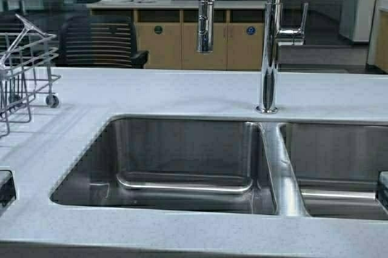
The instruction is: Wash the pan
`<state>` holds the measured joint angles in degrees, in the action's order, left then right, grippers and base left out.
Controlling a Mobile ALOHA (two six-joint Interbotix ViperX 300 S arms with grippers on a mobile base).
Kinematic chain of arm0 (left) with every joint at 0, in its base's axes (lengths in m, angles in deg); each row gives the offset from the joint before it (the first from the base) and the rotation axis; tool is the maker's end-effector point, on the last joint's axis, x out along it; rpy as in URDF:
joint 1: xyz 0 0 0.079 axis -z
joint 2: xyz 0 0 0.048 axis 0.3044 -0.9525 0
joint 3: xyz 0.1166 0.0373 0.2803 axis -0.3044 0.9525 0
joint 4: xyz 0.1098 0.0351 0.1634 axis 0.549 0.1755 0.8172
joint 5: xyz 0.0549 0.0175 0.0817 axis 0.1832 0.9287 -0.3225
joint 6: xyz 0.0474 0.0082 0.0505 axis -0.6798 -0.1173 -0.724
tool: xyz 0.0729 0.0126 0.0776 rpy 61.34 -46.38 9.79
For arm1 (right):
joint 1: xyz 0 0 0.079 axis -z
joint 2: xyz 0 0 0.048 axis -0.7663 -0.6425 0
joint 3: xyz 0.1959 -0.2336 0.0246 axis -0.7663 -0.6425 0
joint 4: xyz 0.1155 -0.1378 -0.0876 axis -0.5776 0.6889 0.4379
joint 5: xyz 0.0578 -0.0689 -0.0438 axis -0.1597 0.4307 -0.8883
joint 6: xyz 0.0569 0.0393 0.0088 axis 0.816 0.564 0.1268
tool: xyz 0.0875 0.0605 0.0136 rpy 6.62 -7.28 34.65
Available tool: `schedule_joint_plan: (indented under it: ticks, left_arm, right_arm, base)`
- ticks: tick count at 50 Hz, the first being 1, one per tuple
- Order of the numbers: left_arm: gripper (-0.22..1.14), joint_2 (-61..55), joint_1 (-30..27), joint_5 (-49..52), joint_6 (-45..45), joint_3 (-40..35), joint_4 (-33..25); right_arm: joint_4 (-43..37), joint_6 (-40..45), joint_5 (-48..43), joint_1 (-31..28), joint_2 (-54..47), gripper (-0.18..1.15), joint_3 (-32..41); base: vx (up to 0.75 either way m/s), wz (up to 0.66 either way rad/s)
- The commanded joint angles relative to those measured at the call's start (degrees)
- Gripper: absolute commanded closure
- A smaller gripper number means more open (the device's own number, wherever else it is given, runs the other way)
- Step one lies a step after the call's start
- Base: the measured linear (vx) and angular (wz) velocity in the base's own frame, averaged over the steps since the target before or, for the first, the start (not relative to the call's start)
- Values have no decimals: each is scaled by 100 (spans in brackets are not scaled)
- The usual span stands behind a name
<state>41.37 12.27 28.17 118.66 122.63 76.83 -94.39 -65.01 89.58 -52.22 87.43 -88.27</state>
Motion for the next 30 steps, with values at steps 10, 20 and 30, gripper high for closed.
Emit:
schedule_joint_plan:
  ticks: [10, 20, 30]
  left_arm:
    - [89, -580, -536, -53, -378, -255, 35]
    - [87, -923, -571, -88, -387, -422, 105]
    - [49, -1151, -571, -431, -396, -378, 62]
  right_arm:
    - [0, -9, -18, -9, -114, 91, 176]
    - [0, -18, -18, -9, -114, 91, 176]
    - [9, -26, -18, -9, -114, 91, 176]
  base:
    - [0, 0]
    - [0, 1]
    - [0, 0]
